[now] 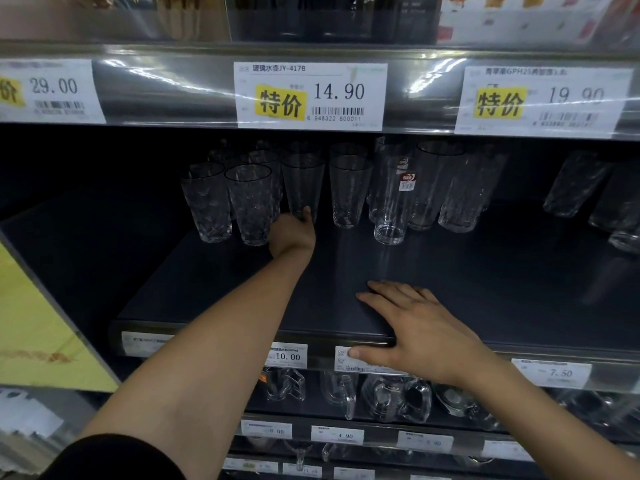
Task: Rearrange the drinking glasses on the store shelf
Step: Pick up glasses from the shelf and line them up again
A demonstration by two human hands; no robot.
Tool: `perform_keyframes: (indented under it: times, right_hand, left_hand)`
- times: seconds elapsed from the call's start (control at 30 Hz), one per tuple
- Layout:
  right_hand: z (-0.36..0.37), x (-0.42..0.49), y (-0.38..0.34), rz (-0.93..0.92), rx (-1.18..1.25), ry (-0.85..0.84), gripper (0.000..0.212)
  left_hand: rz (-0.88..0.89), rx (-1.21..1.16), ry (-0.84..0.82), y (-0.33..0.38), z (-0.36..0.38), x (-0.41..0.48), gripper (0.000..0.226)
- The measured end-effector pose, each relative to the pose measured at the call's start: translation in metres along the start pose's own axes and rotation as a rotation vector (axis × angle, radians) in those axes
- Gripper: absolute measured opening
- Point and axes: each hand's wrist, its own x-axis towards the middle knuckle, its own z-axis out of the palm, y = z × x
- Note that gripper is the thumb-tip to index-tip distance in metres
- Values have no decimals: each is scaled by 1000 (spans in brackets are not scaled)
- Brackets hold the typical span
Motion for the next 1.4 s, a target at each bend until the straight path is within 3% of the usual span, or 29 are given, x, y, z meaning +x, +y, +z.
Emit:
perform_keyframes:
  times: [0.33, 0.57, 0.8, 0.93, 1.0, 1.17, 1.4]
  right_hand:
    - [1, 1, 0, 16, 6, -17, 92]
    - [0, 2, 1, 37, 36, -32, 93]
    - [-5, 2, -1, 84, 100, -53, 94]
    - [-15, -1, -4, 150, 315, -59, 90]
    - [-22, -9, -8, 223, 497, 13, 70]
    - [-30, -57, -23, 432, 762, 441, 32]
    - [-41, -173, -45, 669, 836, 735, 34]
  left_hand:
    - [-60, -90, -74, 0, -1, 5, 66]
    - [-29, -146, -137, 1, -8, -3, 55]
    - [21, -351, -421, -1, -42, -30, 17]
    - [250, -272, -699, -5, -78, -64, 11]
    - [335, -249, -760, -10, -92, -81, 11]
    - [332, -425, -809, -15, -121, -128, 13]
    - [421, -708, -931, 1, -133, -212, 28]
